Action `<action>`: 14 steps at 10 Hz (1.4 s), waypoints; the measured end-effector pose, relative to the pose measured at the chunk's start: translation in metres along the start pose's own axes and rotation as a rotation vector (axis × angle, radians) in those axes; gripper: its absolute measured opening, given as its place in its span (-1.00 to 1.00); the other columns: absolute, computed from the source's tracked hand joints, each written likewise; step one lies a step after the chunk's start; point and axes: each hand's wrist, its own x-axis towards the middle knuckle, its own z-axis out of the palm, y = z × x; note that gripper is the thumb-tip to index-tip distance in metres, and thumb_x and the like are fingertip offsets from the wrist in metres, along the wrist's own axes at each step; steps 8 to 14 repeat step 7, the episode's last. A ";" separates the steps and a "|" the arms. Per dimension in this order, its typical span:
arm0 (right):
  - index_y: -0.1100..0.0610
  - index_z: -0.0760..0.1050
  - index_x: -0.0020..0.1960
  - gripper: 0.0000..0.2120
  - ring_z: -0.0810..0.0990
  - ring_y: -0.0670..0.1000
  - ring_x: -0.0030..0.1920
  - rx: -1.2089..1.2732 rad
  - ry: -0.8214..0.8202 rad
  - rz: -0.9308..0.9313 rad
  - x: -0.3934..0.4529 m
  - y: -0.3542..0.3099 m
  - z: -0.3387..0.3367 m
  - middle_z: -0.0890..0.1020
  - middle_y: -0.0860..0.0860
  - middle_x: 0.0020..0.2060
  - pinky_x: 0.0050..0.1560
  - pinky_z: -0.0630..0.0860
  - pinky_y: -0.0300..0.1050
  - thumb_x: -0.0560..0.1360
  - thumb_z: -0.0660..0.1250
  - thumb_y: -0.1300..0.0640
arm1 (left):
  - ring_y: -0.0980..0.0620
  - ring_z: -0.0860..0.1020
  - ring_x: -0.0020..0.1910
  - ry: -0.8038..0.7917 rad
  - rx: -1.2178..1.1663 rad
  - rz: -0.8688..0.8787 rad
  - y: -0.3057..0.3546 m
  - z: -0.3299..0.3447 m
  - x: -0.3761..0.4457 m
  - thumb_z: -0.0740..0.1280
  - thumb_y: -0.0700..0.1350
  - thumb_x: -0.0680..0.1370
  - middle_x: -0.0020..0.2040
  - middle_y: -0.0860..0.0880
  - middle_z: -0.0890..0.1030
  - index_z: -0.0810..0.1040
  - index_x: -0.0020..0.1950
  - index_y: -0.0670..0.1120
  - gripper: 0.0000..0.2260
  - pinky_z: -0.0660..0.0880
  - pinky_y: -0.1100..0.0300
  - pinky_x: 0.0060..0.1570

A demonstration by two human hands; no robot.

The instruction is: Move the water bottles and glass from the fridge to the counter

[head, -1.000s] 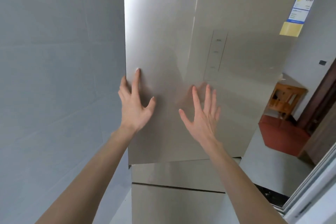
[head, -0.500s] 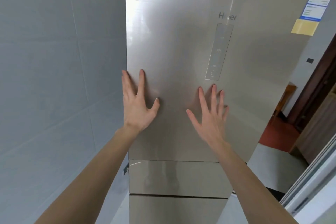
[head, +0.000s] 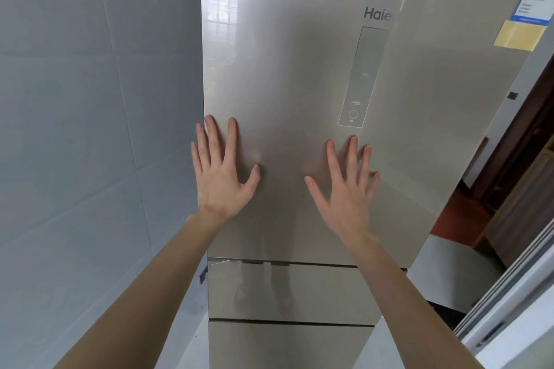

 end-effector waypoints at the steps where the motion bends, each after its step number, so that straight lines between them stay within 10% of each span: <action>1: -0.15 0.06 0.77 -0.31 -0.05 0.30 0.77 0.056 0.063 -0.015 -0.001 -0.002 -0.003 -0.03 0.07 0.79 0.65 0.04 0.46 0.71 0.07 -0.36 | -0.31 -0.15 0.74 0.026 -0.060 0.003 0.000 -0.004 -0.002 0.30 0.18 0.62 0.76 -0.21 -0.10 0.00 0.76 0.01 -0.20 -0.12 -0.24 0.68; 3: 0.03 0.35 0.68 -0.37 0.19 0.14 0.74 0.496 0.172 0.017 -0.001 -0.003 -0.021 0.26 0.05 0.73 0.70 0.10 0.29 0.76 -0.03 -0.29 | -0.06 -0.13 0.76 0.025 -0.330 -0.106 0.017 -0.029 -0.014 0.09 0.13 0.72 0.77 0.02 0.06 0.09 0.75 0.03 -0.41 -0.09 -0.10 0.71; 7: 0.03 0.23 0.70 -0.26 0.18 -0.01 0.75 1.174 0.075 -0.156 -0.015 0.032 -0.078 0.26 0.05 0.73 0.75 0.11 0.13 0.72 -0.14 -0.40 | 0.16 0.22 0.69 0.187 -0.703 -0.177 0.138 -0.069 -0.084 -0.08 0.11 0.76 0.70 0.03 0.30 0.18 0.72 -0.08 -0.44 0.12 0.12 0.68; 14: 0.03 0.23 0.70 -0.26 0.18 -0.01 0.75 1.174 0.075 -0.156 -0.015 0.032 -0.078 0.26 0.05 0.73 0.75 0.11 0.13 0.72 -0.14 -0.40 | 0.16 0.22 0.69 0.187 -0.703 -0.177 0.138 -0.069 -0.084 -0.08 0.11 0.76 0.70 0.03 0.30 0.18 0.72 -0.08 -0.44 0.12 0.12 0.68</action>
